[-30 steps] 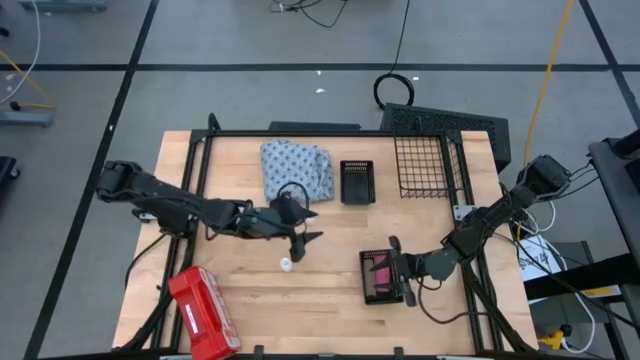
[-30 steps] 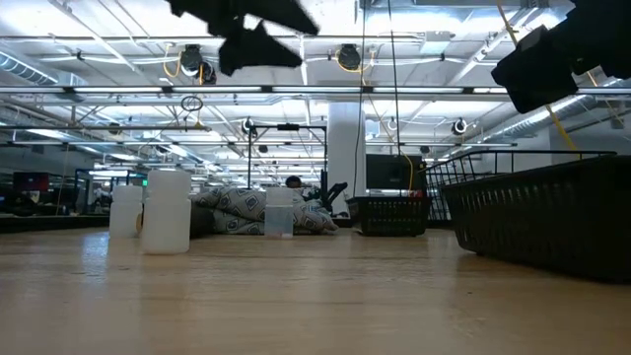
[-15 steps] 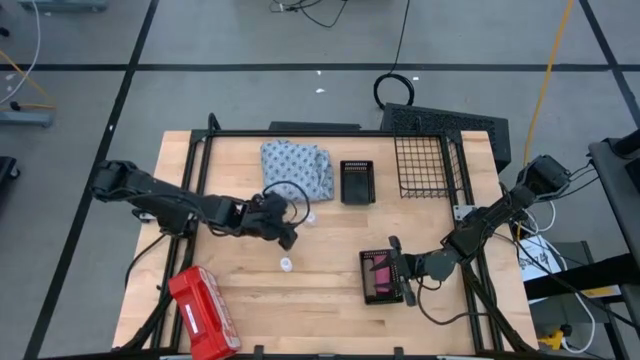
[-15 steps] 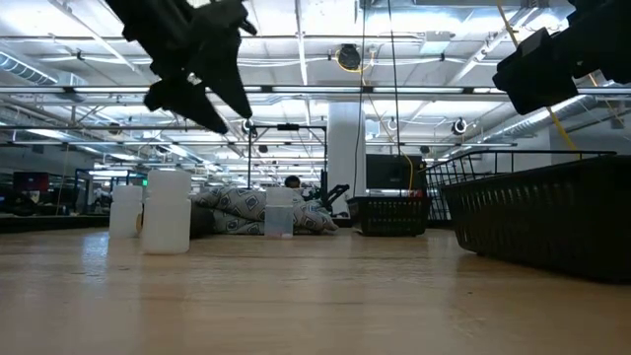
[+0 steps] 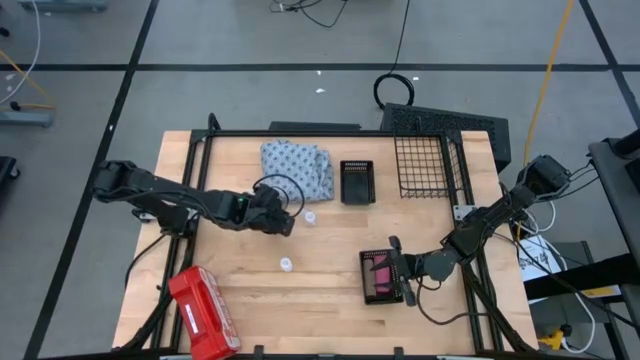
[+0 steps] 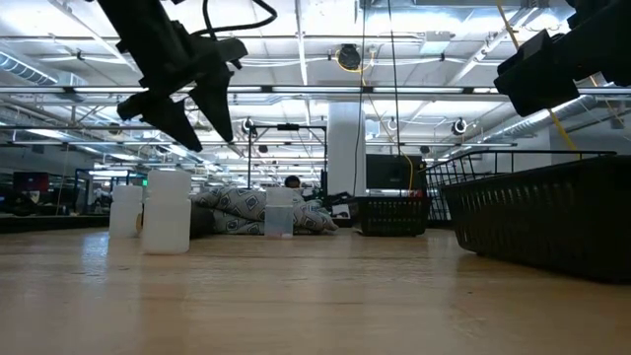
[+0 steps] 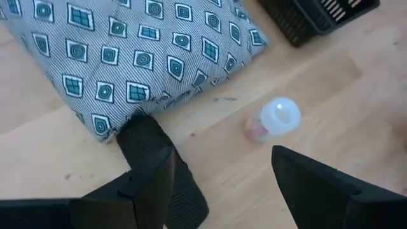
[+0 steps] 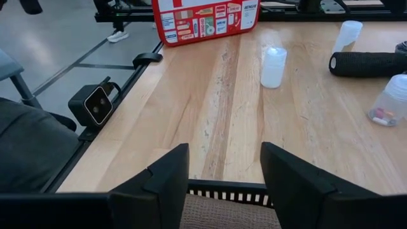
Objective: Pick & Place Medicine items
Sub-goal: Put the black bandage into the bottom black basket
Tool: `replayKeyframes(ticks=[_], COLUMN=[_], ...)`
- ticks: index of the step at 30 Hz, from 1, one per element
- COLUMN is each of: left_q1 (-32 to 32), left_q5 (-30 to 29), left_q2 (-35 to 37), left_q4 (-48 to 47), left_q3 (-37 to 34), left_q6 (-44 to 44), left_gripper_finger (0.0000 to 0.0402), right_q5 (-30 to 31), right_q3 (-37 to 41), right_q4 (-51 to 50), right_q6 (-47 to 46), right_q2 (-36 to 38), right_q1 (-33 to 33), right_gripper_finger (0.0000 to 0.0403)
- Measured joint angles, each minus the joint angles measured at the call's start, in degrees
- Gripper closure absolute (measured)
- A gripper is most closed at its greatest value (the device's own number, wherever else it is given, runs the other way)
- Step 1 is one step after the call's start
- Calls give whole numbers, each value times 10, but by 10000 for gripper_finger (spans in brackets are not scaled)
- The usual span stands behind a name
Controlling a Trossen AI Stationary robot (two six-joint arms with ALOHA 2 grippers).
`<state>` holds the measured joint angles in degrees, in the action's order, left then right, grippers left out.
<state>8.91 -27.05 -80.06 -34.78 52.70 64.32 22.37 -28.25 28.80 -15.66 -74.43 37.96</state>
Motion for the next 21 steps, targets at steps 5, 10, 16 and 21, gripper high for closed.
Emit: replayKeyframes(ticks=[5,10,16,21], left_q1=[0,0,0,-7], left_q5=[3,-7,-10,19], left_q2=[-7,-24,-70,-110], left_q4=[-9,-6,19,21], left_q3=[-16,-31,-34,-34], left_q6=[28,48,46,57], left_gripper_finger=[131,131,131,131], right_q5=[0,0,0,0], right_q3=[0,0,0,0], right_q4=[-4,-4,-4,-4], right_q6=[-1,-1,-1,-1], right_q2=[0,0,0,0], right_q1=[0,0,0,0], right_gripper_finger=[221,220,220,220])
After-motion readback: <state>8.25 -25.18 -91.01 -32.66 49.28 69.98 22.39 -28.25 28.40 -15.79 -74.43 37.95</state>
